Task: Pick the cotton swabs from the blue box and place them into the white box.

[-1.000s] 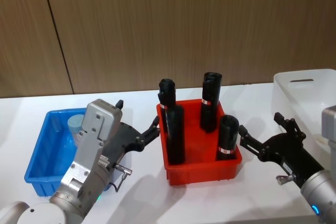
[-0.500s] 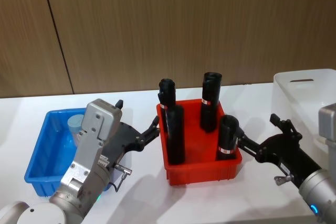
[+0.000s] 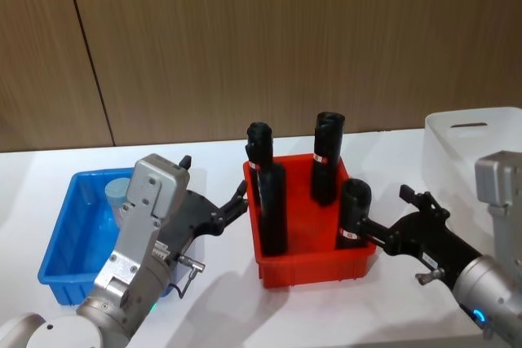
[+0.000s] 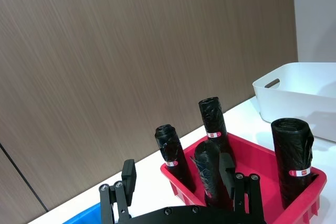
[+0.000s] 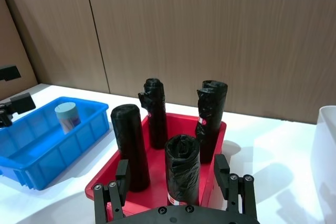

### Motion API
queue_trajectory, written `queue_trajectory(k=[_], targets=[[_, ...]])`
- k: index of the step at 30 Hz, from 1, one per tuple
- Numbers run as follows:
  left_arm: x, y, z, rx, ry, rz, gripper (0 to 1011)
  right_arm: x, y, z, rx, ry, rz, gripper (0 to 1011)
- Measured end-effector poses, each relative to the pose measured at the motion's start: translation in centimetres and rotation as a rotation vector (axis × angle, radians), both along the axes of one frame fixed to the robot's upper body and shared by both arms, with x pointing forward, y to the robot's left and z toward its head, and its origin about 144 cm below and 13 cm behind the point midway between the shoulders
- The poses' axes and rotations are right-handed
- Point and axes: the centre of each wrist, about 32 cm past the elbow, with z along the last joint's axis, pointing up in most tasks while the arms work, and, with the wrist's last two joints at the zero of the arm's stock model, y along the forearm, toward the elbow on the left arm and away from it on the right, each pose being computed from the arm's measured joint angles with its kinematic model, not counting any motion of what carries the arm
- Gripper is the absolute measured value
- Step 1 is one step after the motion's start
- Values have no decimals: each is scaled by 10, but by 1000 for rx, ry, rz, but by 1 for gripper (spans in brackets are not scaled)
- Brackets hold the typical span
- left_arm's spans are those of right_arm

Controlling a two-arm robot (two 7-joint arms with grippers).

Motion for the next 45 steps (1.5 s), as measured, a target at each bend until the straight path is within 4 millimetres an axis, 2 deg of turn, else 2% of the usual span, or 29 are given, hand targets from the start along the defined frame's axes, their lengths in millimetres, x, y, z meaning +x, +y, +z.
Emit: queue_trajectory(k=[24,43,45], targets=[[0,0,0,0,0,0,1004,48,-3,-15,11,97,32,1002],[0,0,0,0,0,0,1004,71,-2,-25,1,128,39,1002],[0,0,0,0,0,0,1004,73,-2,-26,1,130,43,966]])
